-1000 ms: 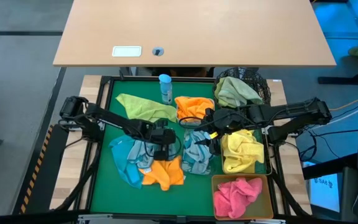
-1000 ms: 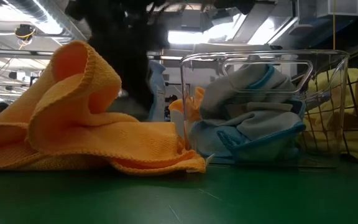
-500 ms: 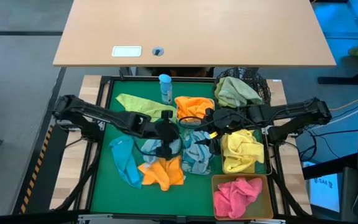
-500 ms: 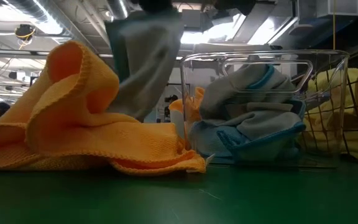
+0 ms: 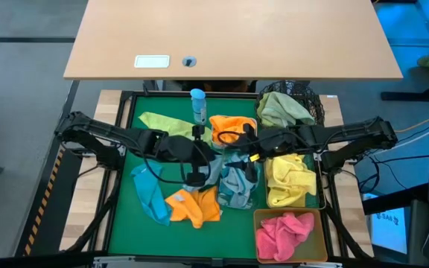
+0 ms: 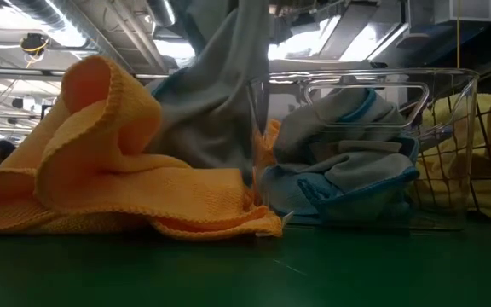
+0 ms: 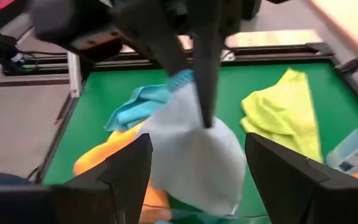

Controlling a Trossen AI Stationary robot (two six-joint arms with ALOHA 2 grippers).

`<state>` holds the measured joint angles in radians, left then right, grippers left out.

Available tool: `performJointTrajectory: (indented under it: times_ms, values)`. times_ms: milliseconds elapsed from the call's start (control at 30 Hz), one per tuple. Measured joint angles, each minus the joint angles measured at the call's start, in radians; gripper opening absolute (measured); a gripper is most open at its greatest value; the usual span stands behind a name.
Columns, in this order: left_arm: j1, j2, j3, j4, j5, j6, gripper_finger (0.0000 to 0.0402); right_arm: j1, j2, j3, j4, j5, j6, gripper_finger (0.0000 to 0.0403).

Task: Sort microfiber towel by color & place in baskets
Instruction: Put the blue towel into the transparent bin

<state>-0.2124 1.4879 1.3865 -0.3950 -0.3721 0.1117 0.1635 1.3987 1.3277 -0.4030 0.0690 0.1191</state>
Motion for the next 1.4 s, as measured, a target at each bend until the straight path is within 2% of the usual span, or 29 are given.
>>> performJointTrajectory:
  times_ms: [133, 500, 700, 833, 1067, 1100, 1233, 1400]
  values:
    - [-0.002, 0.000, 0.000, 0.078, 0.022, 0.032, 0.0000, 0.000, 0.000, 0.000, 0.000, 0.036, -0.022, 0.0257]
    - [-0.020, 0.001, 0.000, 0.362, 0.054, 0.194, 0.0000, 0.001, 0.015, 0.000, 0.062, 0.017, -0.050, 0.0257]
    - [-0.020, 0.001, 0.000, 0.444, 0.106, 0.251, 0.0000, 0.001, 0.071, 0.001, 0.128, -0.046, -0.094, 0.0249]
    - [-0.022, 0.001, -0.001, 0.436, 0.081, 0.257, 0.0000, 0.000, 0.087, 0.001, 0.126, -0.054, -0.100, 0.0197]
    - [-0.028, 0.002, -0.002, 0.440, 0.043, 0.255, 0.0032, -0.001, 0.076, 0.001, 0.110, -0.054, -0.098, 0.0023]
    - [-0.029, 0.003, -0.002, 0.445, 0.034, 0.243, 0.0039, -0.001, 0.067, 0.001, 0.107, -0.054, -0.097, 0.0013]
    - [-0.036, 0.002, 0.000, 0.436, -0.056, 0.185, 0.0064, 0.001, 0.013, 0.000, 0.063, -0.055, -0.074, 0.0022]
    - [-0.050, 0.002, 0.000, 0.342, -0.131, 0.178, 0.0079, 0.001, -0.085, 0.000, -0.043, -0.061, -0.013, 0.0006]
